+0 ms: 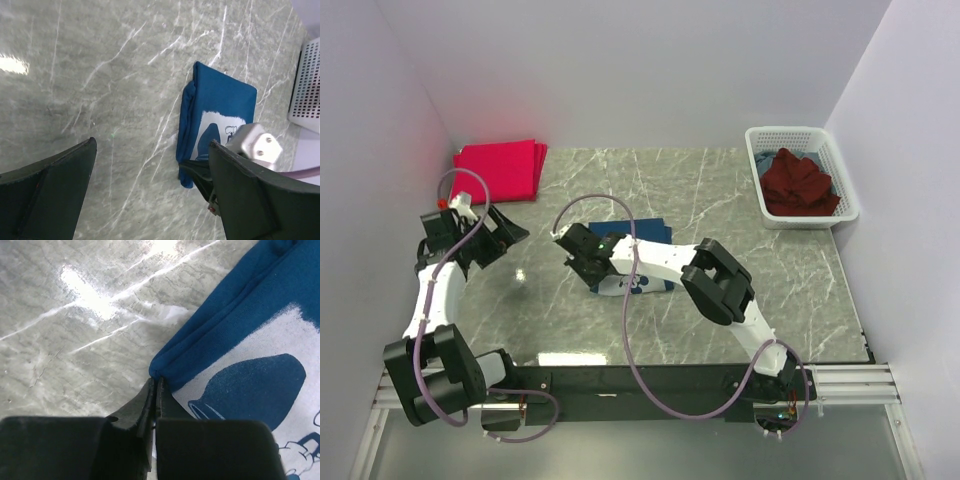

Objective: Fold and stack the t-shirts
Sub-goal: Neatly place the folded tshirt to the corner

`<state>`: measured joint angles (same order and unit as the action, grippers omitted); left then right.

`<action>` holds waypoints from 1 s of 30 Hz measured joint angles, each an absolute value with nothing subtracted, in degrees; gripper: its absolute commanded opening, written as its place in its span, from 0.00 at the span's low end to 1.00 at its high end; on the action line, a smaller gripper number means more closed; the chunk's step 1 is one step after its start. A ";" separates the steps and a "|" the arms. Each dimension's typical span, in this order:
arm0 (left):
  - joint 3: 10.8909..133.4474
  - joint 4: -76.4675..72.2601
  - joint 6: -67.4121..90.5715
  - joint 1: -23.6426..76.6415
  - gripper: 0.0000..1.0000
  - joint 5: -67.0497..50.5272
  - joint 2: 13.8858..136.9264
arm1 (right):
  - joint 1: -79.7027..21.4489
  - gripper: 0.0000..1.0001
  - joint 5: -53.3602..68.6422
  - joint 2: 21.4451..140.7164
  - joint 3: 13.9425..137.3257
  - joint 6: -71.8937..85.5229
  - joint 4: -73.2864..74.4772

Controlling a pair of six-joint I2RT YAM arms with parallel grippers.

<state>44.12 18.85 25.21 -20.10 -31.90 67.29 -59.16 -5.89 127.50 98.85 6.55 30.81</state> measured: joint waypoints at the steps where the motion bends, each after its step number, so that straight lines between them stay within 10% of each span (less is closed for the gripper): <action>1: 43.00 17.78 25.93 -19.99 0.99 -32.08 67.51 | -58.85 0.00 -5.21 127.35 98.61 6.55 30.65; 30: 38.76 -10.72 55.31 6.74 0.86 -28.08 93.08 | -51.83 0.00 11.84 120.11 93.30 12.23 27.83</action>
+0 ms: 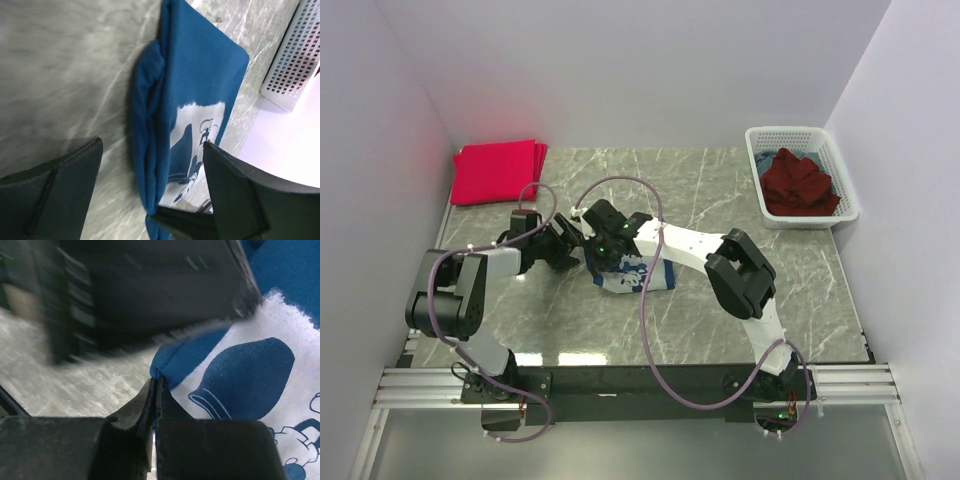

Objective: Fold and stack the t-shirts
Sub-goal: Neatly place the folded tshirt to the corner

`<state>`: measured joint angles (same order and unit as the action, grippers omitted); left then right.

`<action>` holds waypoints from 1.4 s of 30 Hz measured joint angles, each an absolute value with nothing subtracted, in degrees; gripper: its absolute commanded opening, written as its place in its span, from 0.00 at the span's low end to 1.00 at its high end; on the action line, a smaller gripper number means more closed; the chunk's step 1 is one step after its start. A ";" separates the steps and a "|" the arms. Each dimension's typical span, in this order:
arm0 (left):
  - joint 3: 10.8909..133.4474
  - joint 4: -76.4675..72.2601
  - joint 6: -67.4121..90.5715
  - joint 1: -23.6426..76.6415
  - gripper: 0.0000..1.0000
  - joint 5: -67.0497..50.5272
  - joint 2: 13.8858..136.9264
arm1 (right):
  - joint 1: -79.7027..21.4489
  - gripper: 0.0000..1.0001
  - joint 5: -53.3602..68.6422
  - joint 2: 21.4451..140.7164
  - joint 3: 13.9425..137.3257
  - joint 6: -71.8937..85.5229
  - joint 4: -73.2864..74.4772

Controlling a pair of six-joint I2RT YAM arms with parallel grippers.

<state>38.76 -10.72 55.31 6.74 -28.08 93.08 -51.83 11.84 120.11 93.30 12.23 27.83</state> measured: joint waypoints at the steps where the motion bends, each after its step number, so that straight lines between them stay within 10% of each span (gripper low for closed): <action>1: 39.13 -11.03 55.72 7.55 0.85 -27.66 93.65 | -51.79 0.00 11.99 120.11 93.60 12.58 27.86; 10: 43.46 -9.47 58.39 11.38 0.56 -23.18 97.54 | -51.48 0.00 13.08 120.11 95.07 15.64 26.20; 24: 48.51 -5.13 59.42 13.54 0.50 -17.21 100.22 | -51.46 0.00 14.70 120.14 98.43 18.79 25.58; 30: 50.19 -3.16 58.61 13.91 0.14 -14.74 101.71 | -51.44 0.00 15.14 120.25 98.43 19.64 25.30; 36: 56.29 3.07 51.88 15.05 0.00 -8.88 103.35 | -49.82 0.35 16.93 120.22 98.41 20.84 24.77; 40: 61.49 6.57 44.91 15.14 0.00 -3.14 105.54 | -47.29 0.84 20.03 119.00 97.45 20.84 25.12; 42: 64.69 8.16 40.62 15.14 0.00 -0.36 106.85 | -45.34 0.86 21.28 116.86 95.48 20.36 25.71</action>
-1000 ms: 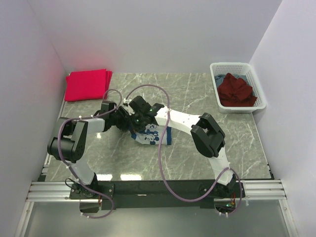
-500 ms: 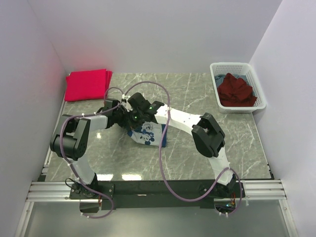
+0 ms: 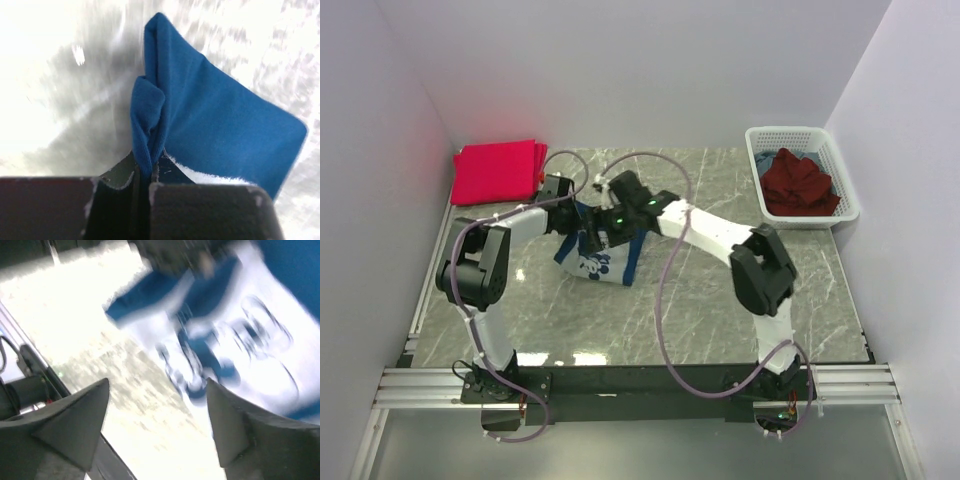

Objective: Fold and stack the t-shirts
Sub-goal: Neatly place the folded tshirt to the corner

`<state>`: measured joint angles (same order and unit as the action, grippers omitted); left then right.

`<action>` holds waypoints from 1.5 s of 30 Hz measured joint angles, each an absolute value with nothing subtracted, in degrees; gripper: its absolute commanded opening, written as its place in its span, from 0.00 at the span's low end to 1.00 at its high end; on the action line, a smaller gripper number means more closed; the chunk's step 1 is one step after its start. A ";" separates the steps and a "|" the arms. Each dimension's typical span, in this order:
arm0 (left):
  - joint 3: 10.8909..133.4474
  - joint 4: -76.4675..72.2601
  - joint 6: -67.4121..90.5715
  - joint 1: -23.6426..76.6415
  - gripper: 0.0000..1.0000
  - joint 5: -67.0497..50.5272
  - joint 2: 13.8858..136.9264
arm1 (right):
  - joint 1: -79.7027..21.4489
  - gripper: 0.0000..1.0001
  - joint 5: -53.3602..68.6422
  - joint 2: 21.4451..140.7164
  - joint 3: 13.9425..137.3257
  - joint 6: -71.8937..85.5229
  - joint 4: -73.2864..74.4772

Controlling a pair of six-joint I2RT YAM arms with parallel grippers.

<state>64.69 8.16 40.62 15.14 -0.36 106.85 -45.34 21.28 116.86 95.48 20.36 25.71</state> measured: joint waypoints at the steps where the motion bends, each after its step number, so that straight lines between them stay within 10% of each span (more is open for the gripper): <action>1: 66.19 8.69 38.37 15.09 0.00 0.84 107.50 | -44.12 0.87 21.98 115.39 94.15 19.84 25.91; 19: 101.25 14.41 7.11 8.08 0.00 7.99 119.90 | -28.53 0.92 21.34 91.44 76.84 9.02 31.03; 45: 114.78 17.08 -3.99 4.73 0.00 7.40 121.67 | -28.34 0.95 20.62 90.19 73.78 8.64 30.98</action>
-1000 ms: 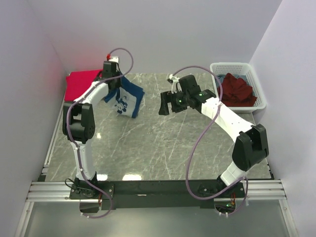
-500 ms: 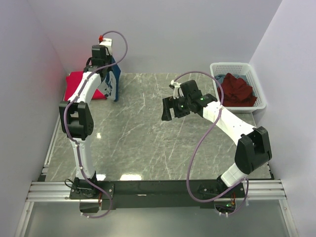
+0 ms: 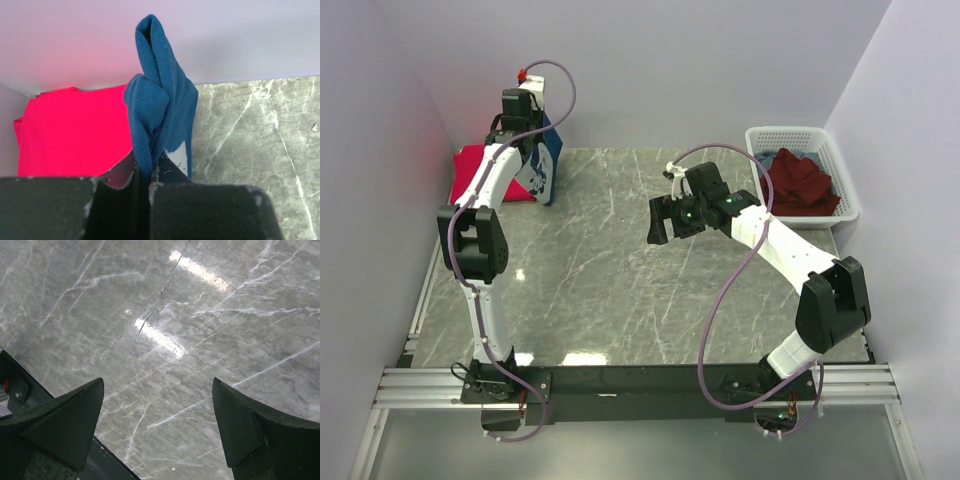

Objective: Fold and stack the t-shirts
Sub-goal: Neatly place the folded tshirt to the corner

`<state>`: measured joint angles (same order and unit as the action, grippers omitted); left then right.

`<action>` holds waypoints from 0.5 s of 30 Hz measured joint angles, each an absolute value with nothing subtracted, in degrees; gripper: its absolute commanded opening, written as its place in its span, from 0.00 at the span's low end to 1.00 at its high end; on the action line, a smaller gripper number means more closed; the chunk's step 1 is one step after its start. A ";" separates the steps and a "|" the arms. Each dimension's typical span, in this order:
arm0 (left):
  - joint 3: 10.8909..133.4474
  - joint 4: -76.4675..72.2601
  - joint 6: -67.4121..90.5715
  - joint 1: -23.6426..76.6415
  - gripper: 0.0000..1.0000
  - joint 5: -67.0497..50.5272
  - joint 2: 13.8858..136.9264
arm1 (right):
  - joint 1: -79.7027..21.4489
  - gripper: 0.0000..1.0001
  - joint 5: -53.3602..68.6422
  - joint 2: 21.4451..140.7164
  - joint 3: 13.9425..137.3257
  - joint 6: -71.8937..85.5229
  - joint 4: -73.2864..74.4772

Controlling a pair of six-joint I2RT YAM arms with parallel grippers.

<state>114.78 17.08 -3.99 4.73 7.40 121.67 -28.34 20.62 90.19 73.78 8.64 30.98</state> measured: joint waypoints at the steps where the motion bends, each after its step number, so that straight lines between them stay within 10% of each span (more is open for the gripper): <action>1: 114.76 17.19 -4.01 4.73 0.00 7.33 121.60 | -28.34 0.95 20.62 90.19 73.78 8.64 30.98; 15: 114.72 17.41 -5.65 4.73 0.00 6.74 119.39 | -28.34 0.96 20.80 90.26 73.78 9.06 30.98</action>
<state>114.72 17.41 -5.65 4.73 6.74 119.39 -28.34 20.80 90.26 73.78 9.06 30.98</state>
